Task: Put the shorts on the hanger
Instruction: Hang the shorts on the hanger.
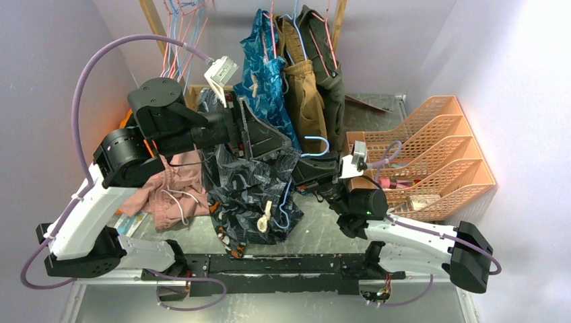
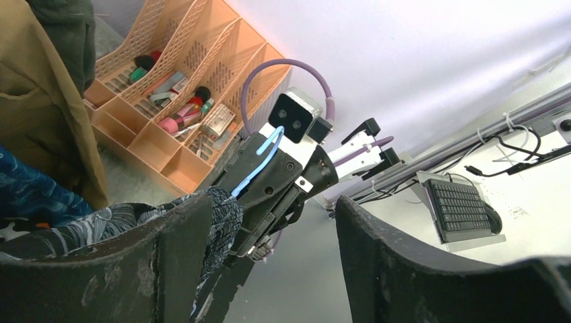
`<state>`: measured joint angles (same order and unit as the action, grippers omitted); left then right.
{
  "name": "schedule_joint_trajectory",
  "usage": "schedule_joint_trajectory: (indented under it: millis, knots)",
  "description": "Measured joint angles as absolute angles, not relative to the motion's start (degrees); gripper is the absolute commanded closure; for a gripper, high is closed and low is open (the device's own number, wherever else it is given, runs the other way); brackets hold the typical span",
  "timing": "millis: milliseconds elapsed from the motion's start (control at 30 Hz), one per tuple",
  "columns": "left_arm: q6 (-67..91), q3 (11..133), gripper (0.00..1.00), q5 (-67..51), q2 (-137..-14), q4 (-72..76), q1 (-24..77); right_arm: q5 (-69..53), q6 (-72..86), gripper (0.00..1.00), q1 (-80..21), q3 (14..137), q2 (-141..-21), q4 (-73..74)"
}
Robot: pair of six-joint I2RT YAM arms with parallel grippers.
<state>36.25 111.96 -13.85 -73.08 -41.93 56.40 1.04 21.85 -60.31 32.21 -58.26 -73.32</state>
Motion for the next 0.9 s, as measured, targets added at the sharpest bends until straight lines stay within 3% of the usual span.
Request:
schedule_joint_trajectory:
  millis: [233,433,667,900]
  knots:
    - [36.2,112.0,0.17,-15.2,-72.3,-39.6,56.4,0.6,22.0,1.00,-59.8,30.7,-56.1,-73.4]
    - [33.9,107.6,0.09,-14.8,-64.3,-35.0,56.4,-0.8,18.8,1.00,-59.6,30.0,-47.3,-64.0]
    - [27.9,103.0,0.12,-9.6,-52.8,-32.5,56.4,-1.4,15.4,1.00,-59.6,29.2,-34.9,-51.1]
    - [20.9,100.1,0.17,0.0,-48.9,-35.6,56.4,-2.5,14.2,1.00,-59.6,29.2,-24.5,-37.2]
